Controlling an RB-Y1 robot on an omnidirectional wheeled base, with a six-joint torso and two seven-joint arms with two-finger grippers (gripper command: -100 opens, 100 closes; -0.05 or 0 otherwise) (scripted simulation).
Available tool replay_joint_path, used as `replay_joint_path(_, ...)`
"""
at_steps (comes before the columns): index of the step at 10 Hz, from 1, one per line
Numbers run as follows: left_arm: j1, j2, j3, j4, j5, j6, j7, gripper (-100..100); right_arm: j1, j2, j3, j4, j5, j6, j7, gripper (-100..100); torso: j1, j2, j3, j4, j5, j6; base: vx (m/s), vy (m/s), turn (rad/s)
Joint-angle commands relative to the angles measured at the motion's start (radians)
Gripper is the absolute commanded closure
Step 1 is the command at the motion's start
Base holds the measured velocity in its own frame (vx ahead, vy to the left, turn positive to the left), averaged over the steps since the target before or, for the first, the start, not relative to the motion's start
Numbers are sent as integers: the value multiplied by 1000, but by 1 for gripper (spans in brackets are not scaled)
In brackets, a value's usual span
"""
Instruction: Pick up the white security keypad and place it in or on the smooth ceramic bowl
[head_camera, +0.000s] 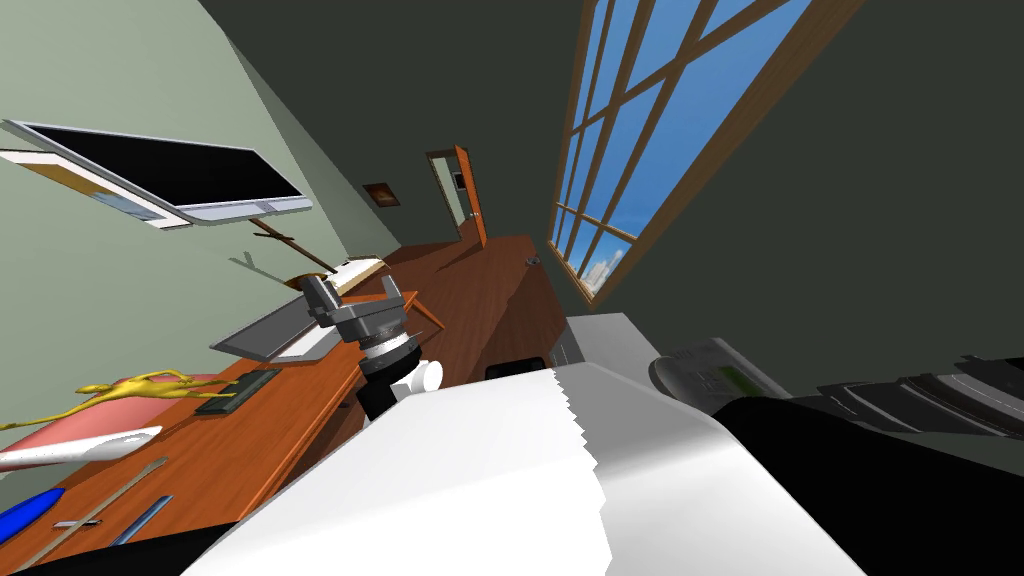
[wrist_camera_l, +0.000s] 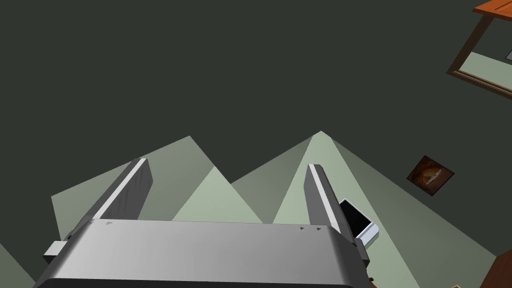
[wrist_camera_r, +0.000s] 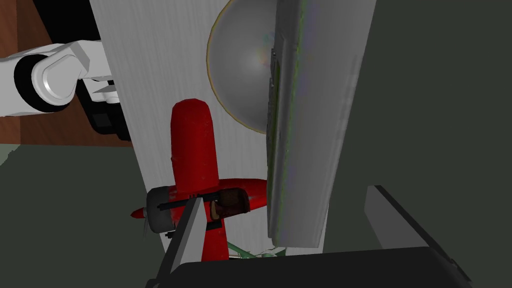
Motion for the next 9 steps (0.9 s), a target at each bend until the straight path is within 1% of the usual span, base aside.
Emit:
replay_joint_path(1, 0, 0, 0, 0, 0, 0, 0, 0, 0, 0, 0, 0, 0, 0, 0, -100, 0, 0, 0, 0, 0, 0, 0, 0, 0)
replay_joint_path(2, 0, 0, 0, 0, 0, 0, 0, 0, 0, 0, 0, 0, 0, 0, 0, 0, 0, 0, 0, 0, 0, 0, 0, 0, 0)
replay_joint_path(3, 0, 0, 0, 0, 0, 0, 0, 0, 24, -26, -34, -4, -31, 28, -28, -100, 0, 0, 0, 0, 0, 0, -43, -25, 37)
replay_joint_path(4, 0, 0, 0, 0, 0, 0, 0, 0, 37, -39, -51, -5, -46, 42, -42, -100, -3, 2, 1, 0, 3, -1, -76, -44, 33)
replay_joint_path(5, 0, 0, 0, 0, 0, 0, 0, 0, 43, -46, -59, -6, -54, 49, -49, -100, -8, 2, 1, 0, 7, -2, -64, -47, 36)
replay_joint_path(6, 0, 0, 0, 0, 0, 0, 0, 0, 55, -59, -76, -8, -69, 63, -63, -100, -12, 2, 1, 0, 14, -2, -53, -25, 30)
replay_joint_path(7, 0, 0, 0, 0, 0, 0, 0, 0, 61, -66, -85, -9, -77, 70, -69, -100, -20, 2, 0, -1, 23, -1, -42, -55, 12)
replay_joint_path(8, 0, 0, 0, 0, 0, 0, 0, 0, 54, -58, -67, -7, -72, 63, -58, -100, -26, 1, 0, -1, 26, -1, -16, -15, 14)
replay_joint_path(9, 0, 0, 0, 0, 0, 0, 0, 0, 55, -59, -68, -8, -73, 65, -60, 0, -27, 1, 0, -1, 27, 0, 0, 0, 0)
